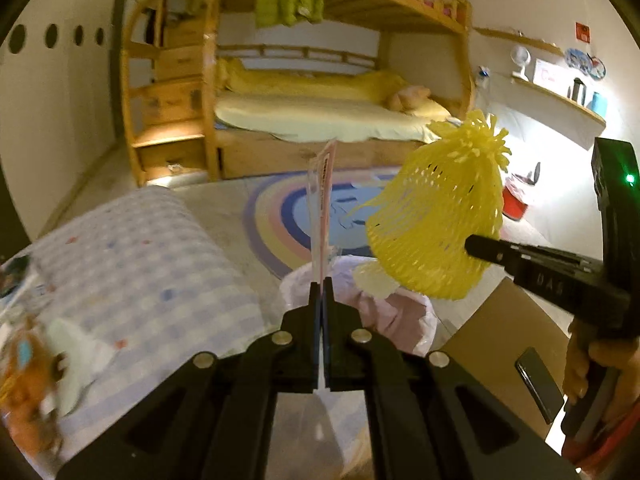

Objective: Collect trash
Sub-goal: 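Drop the yellow net into the pink bin with the right tool, then move both tools back over the table toward the remaining trash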

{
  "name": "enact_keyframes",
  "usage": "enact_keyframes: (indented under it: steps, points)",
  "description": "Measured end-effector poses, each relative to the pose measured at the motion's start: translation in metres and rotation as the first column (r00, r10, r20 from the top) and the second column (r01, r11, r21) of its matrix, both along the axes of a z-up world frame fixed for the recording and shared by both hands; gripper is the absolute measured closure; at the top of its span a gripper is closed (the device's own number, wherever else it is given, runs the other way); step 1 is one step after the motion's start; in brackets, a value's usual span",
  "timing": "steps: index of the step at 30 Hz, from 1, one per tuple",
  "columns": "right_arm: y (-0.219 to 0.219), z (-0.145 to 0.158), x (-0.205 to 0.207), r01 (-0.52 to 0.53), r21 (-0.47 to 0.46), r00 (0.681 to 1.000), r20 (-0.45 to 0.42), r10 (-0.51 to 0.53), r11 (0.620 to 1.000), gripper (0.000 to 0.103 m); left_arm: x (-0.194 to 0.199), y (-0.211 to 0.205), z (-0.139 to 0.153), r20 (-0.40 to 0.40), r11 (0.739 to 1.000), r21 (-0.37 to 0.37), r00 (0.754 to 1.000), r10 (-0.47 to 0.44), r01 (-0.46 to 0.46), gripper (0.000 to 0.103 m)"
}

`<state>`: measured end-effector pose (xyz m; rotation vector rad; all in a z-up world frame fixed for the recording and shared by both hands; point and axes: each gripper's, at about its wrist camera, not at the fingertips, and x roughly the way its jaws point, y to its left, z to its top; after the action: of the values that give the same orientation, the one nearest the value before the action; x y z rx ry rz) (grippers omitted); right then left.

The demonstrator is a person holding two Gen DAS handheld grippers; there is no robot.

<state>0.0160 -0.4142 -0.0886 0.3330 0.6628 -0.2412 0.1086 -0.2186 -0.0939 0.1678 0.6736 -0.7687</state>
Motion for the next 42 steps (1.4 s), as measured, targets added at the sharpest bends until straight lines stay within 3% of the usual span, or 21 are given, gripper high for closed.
enact_keyframes:
  steps: [4,6,7,9,10,15,17,18,25,31,37,42]
  points:
    - [-0.010,-0.013,0.003,0.024,0.021,1.000,-0.018,-0.024,0.999,0.096,0.018,-0.030,-0.012,-0.037,0.999,0.028,0.999,-0.036,0.037,0.103]
    - [-0.014,-0.020,0.006,0.032,0.030,0.999,-0.029,-0.031,0.999,0.096,0.024,-0.039,-0.018,-0.038,0.998,0.053,0.999,-0.035,0.037,0.097]
    - [-0.016,-0.024,0.008,0.032,0.035,0.999,-0.035,-0.031,0.999,0.096,0.026,-0.040,-0.017,-0.037,0.998,0.055,0.999,-0.032,0.034,0.089]
    - [-0.018,-0.029,0.012,0.034,0.045,0.998,-0.046,-0.032,0.998,0.096,0.031,-0.039,-0.017,-0.036,0.999,0.052,0.999,-0.009,0.011,0.060]
    - [-0.019,-0.035,0.016,0.032,0.056,0.998,-0.054,-0.029,0.998,0.096,0.032,-0.036,-0.017,-0.035,0.999,0.045,0.999,-0.002,0.004,0.059]
    - [-0.018,-0.049,0.029,0.023,0.089,0.996,-0.086,-0.015,0.996,0.087,0.036,-0.015,-0.015,-0.027,0.997,0.053,0.998,0.053,-0.051,0.056]
    - [-0.018,-0.051,0.031,0.026,0.090,0.996,-0.092,-0.017,0.996,0.066,0.036,-0.007,-0.014,-0.032,0.996,0.048,0.997,0.075,-0.073,0.056]
    - [-0.016,-0.049,0.030,0.029,0.087,0.996,-0.087,-0.021,0.996,0.065,0.034,-0.002,-0.013,-0.033,0.995,0.047,0.996,0.086,-0.085,0.056]
    - [-0.003,-0.020,0.013,0.024,0.069,0.999,-0.046,-0.021,0.997,0.065,0.025,0.029,-0.007,-0.041,0.988,0.033,0.988,0.151,-0.150,0.056]
    - [0.037,0.017,-0.002,-0.082,0.038,0.997,0.021,0.081,0.996,0.065,0.005,0.068,0.006,-0.029,0.978,0.017,0.978,0.208,-0.208,0.051]
    - [0.100,0.045,-0.002,-0.259,0.001,0.963,0.083,0.258,0.966,0.065,-0.021,0.120,0.020,-0.005,0.960,0.011,0.960,0.278,-0.278,0.050]
    - [0.147,0.054,0.004,-0.365,-0.014,0.926,0.096,0.364,0.931,0.062,-0.041,0.169,0.030,0.028,0.928,0.016,0.927,0.373,-0.373,0.046]
